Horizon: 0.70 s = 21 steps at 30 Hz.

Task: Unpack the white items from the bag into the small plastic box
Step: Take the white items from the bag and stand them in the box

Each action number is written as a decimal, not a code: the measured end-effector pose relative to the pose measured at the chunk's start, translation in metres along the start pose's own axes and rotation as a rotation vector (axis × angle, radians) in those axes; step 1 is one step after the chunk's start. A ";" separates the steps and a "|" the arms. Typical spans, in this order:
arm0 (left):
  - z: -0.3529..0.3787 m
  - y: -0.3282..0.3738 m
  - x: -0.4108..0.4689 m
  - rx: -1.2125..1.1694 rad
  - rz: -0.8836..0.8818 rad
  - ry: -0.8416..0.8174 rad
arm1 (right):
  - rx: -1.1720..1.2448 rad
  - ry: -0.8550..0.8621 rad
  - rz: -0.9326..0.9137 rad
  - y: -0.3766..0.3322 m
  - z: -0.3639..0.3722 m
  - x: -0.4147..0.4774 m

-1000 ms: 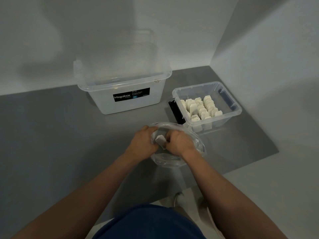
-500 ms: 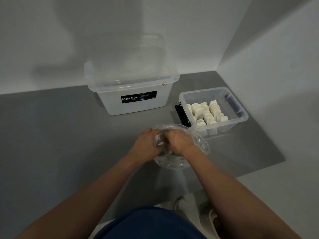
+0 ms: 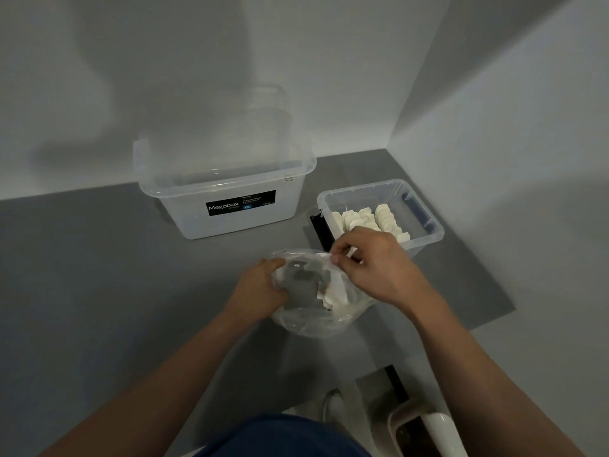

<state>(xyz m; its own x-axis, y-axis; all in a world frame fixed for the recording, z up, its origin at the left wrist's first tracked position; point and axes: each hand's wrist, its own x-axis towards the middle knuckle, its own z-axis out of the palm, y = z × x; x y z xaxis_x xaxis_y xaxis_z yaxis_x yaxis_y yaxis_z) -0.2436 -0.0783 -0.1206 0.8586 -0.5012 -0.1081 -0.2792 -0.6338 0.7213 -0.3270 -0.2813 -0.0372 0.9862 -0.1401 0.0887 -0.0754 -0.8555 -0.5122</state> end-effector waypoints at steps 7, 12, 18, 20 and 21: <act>0.019 -0.003 0.000 -0.024 -0.055 0.005 | 0.132 0.203 0.071 0.021 -0.076 0.014; 0.024 0.000 -0.002 -0.061 -0.080 0.037 | 0.017 0.185 0.069 0.066 -0.085 0.044; 0.026 0.005 -0.007 -0.029 -0.090 0.093 | -0.179 0.027 0.080 0.113 -0.070 0.076; 0.027 0.007 -0.008 -0.028 -0.120 0.092 | -0.223 -0.069 0.085 0.123 -0.062 0.084; 0.028 0.008 -0.009 -0.027 -0.134 0.093 | -0.242 -0.118 0.085 0.127 -0.057 0.089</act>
<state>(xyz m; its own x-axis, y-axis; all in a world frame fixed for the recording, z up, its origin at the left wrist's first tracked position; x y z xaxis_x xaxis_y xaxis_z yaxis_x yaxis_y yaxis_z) -0.2653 -0.0956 -0.1328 0.9236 -0.3562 -0.1418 -0.1490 -0.6744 0.7232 -0.2574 -0.4302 -0.0459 0.9841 -0.1699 -0.0528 -0.1779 -0.9393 -0.2933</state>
